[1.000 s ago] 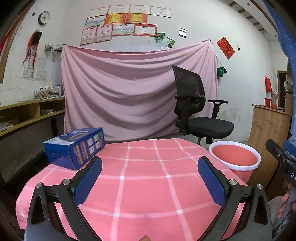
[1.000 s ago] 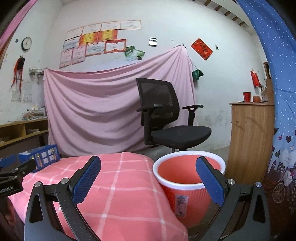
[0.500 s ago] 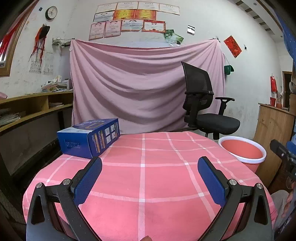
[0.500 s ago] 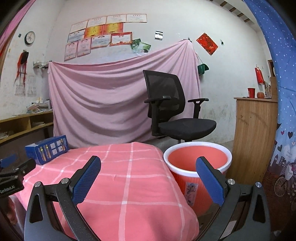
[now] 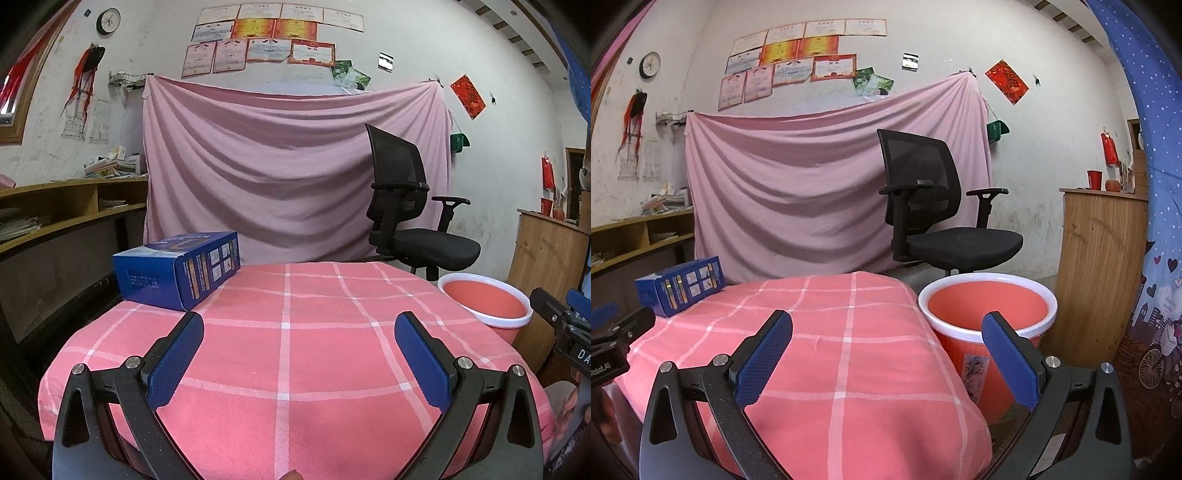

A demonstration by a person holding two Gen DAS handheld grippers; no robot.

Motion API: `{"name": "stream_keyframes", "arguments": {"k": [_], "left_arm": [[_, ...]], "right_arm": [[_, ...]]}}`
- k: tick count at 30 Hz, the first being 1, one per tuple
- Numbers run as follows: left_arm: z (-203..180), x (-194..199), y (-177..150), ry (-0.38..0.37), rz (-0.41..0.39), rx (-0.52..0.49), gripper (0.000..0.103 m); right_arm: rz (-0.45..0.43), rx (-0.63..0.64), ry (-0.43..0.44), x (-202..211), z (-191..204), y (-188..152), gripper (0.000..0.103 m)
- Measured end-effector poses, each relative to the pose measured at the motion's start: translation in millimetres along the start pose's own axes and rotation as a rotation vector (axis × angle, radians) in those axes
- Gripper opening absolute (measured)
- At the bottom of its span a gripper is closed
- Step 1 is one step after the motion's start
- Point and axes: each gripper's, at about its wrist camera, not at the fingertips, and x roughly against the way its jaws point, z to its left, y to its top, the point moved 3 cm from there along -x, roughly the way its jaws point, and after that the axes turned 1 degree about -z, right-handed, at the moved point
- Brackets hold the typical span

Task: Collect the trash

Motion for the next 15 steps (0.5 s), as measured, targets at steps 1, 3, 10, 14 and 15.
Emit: {"name": "stream_keyframes", "arguments": {"k": [1,3,10,14,15], "left_arm": [[0.7,-0.6,-0.8,0.001,-0.002,-0.003,0.101],[1.6,-2.2,-2.0,0.000,-0.002,-0.002,0.101],[5.0,-11.3,-6.4,-0.020,0.027,0.008,0.101],[6.3,-14.1,-7.7,-0.011,0.033,0.001,0.101],[6.7,-14.8,-7.8,-0.008,0.033,-0.001,0.101]], "right_arm": [[-0.002,0.005,-0.007,0.0,2.1,-0.6,0.103],[-0.002,0.018,-0.021,-0.8,7.0,-1.9,0.103],[0.040,-0.001,-0.041,-7.9,12.5,-10.2,0.103],[0.036,-0.017,-0.044,-10.7,8.1,-13.1,0.103],[0.031,-0.022,-0.048,-10.5,6.7,-13.2,0.103]]}}
